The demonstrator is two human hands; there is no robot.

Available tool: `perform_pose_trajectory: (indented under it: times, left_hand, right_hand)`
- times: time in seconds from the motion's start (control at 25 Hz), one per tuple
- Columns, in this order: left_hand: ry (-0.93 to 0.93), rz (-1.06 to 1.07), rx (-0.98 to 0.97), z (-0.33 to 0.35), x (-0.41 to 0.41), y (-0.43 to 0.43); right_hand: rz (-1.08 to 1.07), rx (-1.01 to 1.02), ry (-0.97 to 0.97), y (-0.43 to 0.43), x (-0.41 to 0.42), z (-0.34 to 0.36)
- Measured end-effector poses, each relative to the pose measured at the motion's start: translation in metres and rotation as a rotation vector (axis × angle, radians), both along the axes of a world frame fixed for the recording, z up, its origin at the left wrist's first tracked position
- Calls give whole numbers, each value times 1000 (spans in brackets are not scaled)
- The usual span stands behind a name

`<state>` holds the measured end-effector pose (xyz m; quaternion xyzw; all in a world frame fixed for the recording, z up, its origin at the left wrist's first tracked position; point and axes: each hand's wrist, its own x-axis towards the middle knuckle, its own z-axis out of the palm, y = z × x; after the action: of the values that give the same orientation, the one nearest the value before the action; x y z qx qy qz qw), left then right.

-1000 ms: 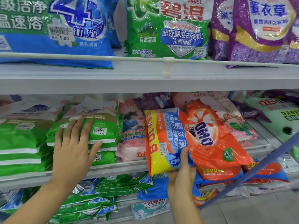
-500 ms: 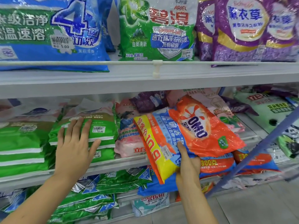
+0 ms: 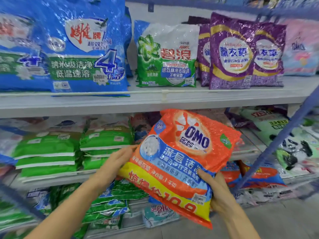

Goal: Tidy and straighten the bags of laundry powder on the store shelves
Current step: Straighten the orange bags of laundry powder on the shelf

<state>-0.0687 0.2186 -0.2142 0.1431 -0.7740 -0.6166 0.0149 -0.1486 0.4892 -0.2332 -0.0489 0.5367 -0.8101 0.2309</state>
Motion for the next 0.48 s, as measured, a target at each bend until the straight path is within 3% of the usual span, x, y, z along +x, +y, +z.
perform_pose_trajectory:
  times: [0.12,0.24,0.48]
  left_hand:
    - [-20,-65,42,24,16,17]
    - [79,-113,51,43,40,33]
    - [410,134,172,97,53,45]
  right_hand:
    - [105,98,83,7,7,21]
    - [180,246,234,9,9,48]
    - [248,393,524,-3,0,128]
